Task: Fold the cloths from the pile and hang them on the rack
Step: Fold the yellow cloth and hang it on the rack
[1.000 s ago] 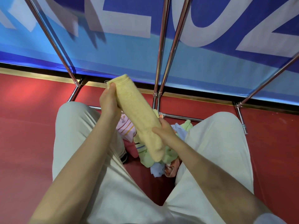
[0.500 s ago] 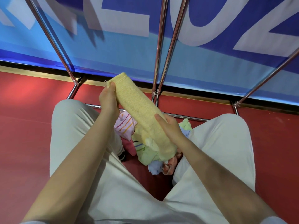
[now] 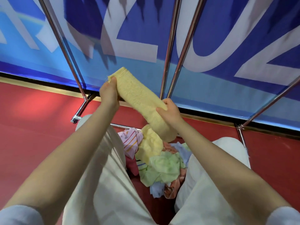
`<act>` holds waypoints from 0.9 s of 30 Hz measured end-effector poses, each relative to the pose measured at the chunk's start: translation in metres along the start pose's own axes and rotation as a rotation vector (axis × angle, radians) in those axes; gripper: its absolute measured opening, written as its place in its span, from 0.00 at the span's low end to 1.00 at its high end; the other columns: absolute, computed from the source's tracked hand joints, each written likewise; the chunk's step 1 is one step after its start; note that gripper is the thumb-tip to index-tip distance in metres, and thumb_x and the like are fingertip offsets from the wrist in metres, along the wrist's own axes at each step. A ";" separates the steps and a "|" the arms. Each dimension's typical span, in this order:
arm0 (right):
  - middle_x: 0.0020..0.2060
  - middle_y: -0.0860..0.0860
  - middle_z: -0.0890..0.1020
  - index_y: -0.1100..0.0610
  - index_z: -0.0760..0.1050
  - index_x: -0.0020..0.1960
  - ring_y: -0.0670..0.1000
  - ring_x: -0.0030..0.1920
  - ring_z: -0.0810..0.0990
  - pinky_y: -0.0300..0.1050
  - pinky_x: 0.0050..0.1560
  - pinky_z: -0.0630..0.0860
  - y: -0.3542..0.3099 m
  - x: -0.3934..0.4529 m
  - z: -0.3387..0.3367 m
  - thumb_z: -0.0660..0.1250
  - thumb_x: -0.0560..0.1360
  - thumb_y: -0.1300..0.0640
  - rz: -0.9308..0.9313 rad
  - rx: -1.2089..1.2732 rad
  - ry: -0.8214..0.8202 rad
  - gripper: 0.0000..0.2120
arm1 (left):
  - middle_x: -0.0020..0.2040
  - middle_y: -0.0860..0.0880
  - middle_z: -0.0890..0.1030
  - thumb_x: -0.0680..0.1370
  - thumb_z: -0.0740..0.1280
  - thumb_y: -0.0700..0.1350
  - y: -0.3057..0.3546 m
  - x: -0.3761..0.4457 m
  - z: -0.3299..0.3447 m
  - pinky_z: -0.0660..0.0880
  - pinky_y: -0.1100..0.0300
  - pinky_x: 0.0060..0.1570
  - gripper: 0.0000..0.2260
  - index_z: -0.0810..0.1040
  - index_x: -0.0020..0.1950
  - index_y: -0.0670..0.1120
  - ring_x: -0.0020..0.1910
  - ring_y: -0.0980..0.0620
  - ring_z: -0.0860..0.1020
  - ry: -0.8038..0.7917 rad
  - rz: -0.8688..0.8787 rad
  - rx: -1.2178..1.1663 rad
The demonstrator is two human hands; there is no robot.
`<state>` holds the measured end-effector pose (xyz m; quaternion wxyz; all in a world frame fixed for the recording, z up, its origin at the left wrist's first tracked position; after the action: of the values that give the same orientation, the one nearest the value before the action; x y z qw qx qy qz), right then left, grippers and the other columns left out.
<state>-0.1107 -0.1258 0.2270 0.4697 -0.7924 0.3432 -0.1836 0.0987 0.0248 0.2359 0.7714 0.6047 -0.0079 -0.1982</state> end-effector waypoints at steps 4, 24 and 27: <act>0.33 0.45 0.75 0.52 0.74 0.40 0.42 0.33 0.72 0.36 0.34 0.66 -0.077 0.036 -0.020 0.68 0.74 0.50 -0.088 -0.014 -0.005 0.08 | 0.38 0.47 0.74 0.81 0.61 0.45 0.063 0.023 0.003 0.74 0.56 0.38 0.11 0.74 0.40 0.46 0.39 0.50 0.74 0.041 0.121 0.124; 0.34 0.56 0.73 0.59 0.73 0.37 0.50 0.38 0.70 0.44 0.37 0.66 -0.428 0.176 -0.072 0.65 0.73 0.54 -0.396 -0.187 0.026 0.10 | 0.40 0.45 0.76 0.78 0.61 0.34 0.294 0.116 0.047 0.79 0.53 0.48 0.12 0.71 0.38 0.47 0.35 0.50 0.75 -0.105 0.203 0.490; 0.33 0.50 0.73 0.55 0.73 0.37 0.49 0.35 0.71 0.43 0.35 0.67 -0.471 0.190 -0.064 0.66 0.72 0.51 -0.420 -0.270 0.016 0.09 | 0.34 0.44 0.74 0.75 0.61 0.35 0.314 0.126 0.048 0.74 0.53 0.43 0.09 0.73 0.36 0.44 0.36 0.45 0.73 -0.040 0.247 0.534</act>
<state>0.1575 -0.1495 0.6628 0.3082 -0.9005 0.1961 -0.2360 0.2960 0.0002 0.5138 0.6028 0.7768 -0.1485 -0.1056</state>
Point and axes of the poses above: each hand's wrist, its own x-axis towards the middle knuckle, its own z-axis out of the palm, y = z × x, the point moved 10 cm from there along x, towards the middle knuckle
